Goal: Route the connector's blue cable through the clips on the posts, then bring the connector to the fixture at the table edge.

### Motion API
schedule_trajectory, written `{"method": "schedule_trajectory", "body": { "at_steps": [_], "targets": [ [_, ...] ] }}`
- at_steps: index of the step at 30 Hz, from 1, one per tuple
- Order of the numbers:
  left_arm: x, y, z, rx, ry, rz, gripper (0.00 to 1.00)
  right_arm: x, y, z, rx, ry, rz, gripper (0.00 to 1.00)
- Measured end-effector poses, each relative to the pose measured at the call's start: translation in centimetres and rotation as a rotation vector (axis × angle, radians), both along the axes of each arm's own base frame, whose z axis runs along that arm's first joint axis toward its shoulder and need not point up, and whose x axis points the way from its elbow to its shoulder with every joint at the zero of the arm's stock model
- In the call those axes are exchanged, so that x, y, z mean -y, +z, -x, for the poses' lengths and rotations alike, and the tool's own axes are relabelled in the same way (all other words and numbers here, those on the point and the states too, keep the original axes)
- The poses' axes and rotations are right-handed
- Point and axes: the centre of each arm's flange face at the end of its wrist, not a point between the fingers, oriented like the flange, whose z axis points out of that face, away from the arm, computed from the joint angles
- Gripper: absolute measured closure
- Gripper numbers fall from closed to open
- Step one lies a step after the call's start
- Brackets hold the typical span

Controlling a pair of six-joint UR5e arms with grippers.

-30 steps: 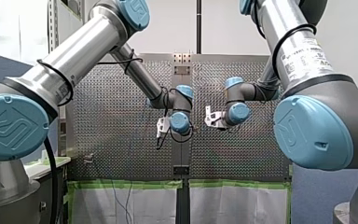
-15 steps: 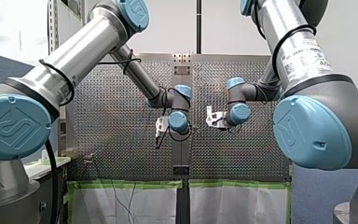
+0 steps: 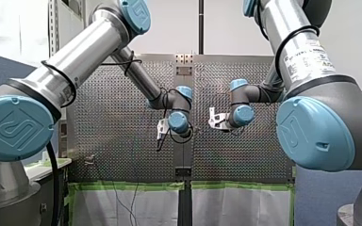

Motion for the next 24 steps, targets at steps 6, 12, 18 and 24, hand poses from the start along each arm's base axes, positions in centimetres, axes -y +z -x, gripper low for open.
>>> {"method": "schedule_trajectory", "body": {
  "at_steps": [6,12,18,24],
  "targets": [
    [0.2,-1.5,-0.4,-0.015,0.013,-0.008,1.0,0.0,-0.1,0.0,0.0,0.001,-0.001,1.0],
    [0.4,-1.0,-1.3,-0.005,0.019,0.012,1.0,0.1,-0.1,0.0,0.001,-0.001,0.003,1.0],
    [0.6,-0.5,-1.8,0.002,0.022,0.022,1.0,0.3,0.0,0.1,0.004,-0.004,0.006,1.0],
    [0.5,-0.4,-2.2,0.009,0.023,0.032,1.0,0.8,0.0,0.6,0.008,-0.015,0.014,1.0]
  ]
}}
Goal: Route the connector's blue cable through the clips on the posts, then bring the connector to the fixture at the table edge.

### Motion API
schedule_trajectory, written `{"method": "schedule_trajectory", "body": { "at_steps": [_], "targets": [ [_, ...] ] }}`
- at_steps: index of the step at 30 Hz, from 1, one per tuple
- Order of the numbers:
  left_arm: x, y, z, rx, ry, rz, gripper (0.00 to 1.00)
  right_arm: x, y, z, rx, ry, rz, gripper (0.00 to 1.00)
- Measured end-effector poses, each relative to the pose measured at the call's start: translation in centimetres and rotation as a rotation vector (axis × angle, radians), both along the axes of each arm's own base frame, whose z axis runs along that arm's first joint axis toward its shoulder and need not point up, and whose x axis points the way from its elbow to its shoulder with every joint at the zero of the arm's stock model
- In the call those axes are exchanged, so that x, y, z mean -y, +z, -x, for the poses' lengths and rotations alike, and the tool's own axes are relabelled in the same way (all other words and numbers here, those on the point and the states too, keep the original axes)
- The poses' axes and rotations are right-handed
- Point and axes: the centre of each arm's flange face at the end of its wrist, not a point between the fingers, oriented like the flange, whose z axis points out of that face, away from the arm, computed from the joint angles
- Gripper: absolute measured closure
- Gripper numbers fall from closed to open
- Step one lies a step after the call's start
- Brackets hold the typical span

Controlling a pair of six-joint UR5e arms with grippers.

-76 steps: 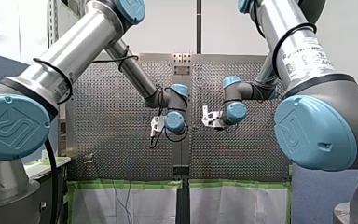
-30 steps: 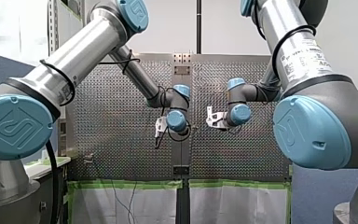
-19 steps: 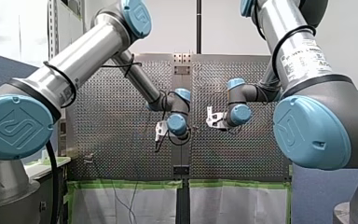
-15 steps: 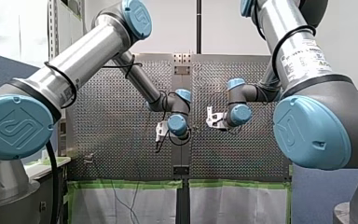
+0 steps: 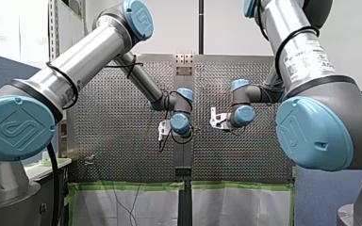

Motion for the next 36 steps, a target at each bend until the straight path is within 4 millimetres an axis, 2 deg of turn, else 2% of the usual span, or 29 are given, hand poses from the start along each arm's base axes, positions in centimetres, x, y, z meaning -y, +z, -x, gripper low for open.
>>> {"method": "schedule_trajectory", "body": {
  "at_steps": [14,21,32,36],
  "targets": [
    [-0.9,0.6,-1.8,0.01,0.01,0.015,1.0,1.3,-0.1,1.0,0.013,-0.009,0.013,1.0],
    [-1.6,0.8,-3.0,0.011,0.012,0.021,1.0,2.0,-1.0,0.8,0.016,0.009,0.005,1.0],
    [-1.3,-1.1,-4.4,-0.024,0.015,-0.005,1.0,4.0,-0.1,1.5,0.032,0.0,0.029,1.0],
    [-1.0,-0.7,-5.3,-0.018,0.02,0.002,1.0,4.5,-0.1,2.0,0.035,-0.007,0.031,1.0]
  ]
}}
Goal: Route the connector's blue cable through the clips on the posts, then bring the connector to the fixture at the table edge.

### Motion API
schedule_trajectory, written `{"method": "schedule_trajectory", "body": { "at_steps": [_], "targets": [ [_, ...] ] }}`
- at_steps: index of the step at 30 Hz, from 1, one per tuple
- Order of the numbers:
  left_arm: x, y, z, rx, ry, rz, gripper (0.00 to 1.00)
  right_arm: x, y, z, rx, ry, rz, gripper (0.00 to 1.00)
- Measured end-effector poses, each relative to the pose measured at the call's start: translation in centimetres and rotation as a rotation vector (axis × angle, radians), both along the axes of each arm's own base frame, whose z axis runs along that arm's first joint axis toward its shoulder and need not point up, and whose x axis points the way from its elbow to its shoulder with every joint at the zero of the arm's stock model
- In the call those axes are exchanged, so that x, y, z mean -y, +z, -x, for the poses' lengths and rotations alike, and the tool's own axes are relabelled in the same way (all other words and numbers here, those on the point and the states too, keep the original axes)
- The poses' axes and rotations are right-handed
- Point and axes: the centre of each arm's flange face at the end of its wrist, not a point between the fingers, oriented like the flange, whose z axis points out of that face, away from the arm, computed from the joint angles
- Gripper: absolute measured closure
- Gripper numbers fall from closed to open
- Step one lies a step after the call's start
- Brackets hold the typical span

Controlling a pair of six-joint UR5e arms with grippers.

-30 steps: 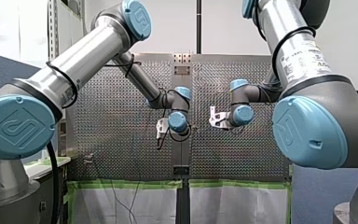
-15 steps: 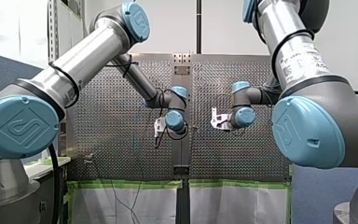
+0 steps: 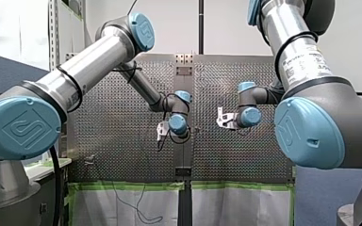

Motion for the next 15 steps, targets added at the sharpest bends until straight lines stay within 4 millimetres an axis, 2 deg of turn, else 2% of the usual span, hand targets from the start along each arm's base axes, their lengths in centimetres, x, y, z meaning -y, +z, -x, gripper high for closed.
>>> {"method": "schedule_trajectory", "body": {
  "at_steps": [8,15],
  "targets": [
    [0.7,1.6,-1.3,0.038,0.001,0.025,1.0,0.6,0.0,0.5,0.006,0.0,0.01,1.0],
    [0.8,1.8,-1.4,0.048,0.007,0.027,1.0,1.4,-1.4,0.4,0.003,0.012,-0.001,1.0]
  ]
}}
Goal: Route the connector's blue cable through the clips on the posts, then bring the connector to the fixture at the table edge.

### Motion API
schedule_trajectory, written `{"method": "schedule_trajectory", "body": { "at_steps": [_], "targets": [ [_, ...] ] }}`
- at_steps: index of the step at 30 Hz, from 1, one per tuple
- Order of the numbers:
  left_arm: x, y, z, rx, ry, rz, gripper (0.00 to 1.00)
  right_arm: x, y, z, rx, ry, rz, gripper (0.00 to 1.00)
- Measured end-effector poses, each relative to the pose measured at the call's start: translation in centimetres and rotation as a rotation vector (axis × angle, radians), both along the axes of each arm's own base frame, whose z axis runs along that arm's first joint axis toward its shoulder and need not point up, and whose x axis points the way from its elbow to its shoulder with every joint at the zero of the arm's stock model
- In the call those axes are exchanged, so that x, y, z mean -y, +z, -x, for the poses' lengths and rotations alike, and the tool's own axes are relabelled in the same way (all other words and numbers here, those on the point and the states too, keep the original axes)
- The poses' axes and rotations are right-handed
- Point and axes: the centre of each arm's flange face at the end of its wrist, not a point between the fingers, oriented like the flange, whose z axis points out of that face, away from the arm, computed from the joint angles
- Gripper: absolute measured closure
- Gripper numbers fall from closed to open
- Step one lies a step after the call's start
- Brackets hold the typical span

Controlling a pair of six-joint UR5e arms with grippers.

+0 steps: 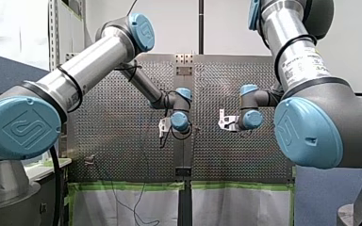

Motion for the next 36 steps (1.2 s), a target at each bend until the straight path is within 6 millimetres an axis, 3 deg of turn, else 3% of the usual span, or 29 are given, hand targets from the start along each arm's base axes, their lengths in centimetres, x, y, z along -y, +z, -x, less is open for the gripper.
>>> {"method": "schedule_trajectory", "body": {
  "at_steps": [9,21,36],
  "targets": [
    [0.1,0.0,0.1,0.006,0.007,-0.002,1.0,1.4,-0.8,-0.7,0.007,0.022,0.002,1.0],
    [-0.1,0.2,-0.3,0.024,0.023,0.004,1.0,3.8,-0.3,-1.2,0.018,0.035,0.024,1.0],
    [-0.3,0.3,-0.7,0.04,0.029,0.008,1.0,4.5,0.1,-1.2,0.027,0.058,0.036,1.0]
  ]
}}
